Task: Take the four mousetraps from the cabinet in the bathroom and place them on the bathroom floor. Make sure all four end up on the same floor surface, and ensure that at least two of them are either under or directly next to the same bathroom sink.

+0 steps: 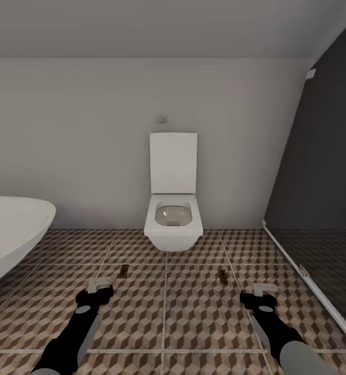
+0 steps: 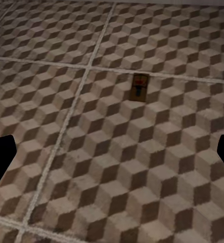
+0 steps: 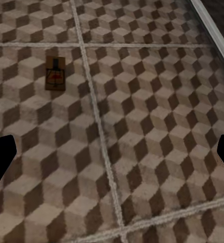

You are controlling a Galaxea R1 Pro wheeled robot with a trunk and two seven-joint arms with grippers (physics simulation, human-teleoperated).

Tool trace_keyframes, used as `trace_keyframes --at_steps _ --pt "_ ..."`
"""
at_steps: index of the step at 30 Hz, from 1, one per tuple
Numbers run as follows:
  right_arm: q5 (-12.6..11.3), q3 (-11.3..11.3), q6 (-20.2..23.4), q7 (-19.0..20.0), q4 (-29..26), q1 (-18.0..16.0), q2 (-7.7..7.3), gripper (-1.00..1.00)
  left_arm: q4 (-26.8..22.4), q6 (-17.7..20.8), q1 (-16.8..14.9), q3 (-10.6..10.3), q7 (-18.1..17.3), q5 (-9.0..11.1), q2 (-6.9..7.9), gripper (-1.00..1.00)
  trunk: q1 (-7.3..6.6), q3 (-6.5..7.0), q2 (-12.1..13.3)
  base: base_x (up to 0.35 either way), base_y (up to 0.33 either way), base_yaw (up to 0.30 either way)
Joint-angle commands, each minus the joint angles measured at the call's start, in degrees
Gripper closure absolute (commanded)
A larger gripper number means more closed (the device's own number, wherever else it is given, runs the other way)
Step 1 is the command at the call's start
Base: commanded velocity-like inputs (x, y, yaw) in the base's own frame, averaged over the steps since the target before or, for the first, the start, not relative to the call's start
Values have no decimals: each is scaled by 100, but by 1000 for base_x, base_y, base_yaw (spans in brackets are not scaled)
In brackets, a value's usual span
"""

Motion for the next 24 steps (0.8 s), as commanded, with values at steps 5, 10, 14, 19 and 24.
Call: trace_keyframes --at_steps 5,10,14,19,24 --pt "61 -33 -61 -13 6 -2 11 -100 -4 21 8 -6 19 151 -8 -100 -14 106 5 0 0 0" --pt "58 -36 -132 -43 98 -2 15 -100 36 8 26 -6 19 358 -9 -100 -27 217 12 0 0 0" --pt "63 -38 -132 -51 180 -2 18 -100 107 1 22 -6 26 452 -10 -100 -37 305 17 0 0 0" --pt "74 -38 -105 -47 242 -2 17 -100 239 -6 19 -6 33 527 -15 -100 -50 416 24 0 0 0" --pt "76 -39 -90 -44 270 -2 -3 -100 387 -8 18 -6 36 555 -12 -100 -118 515 141 0 0 0"
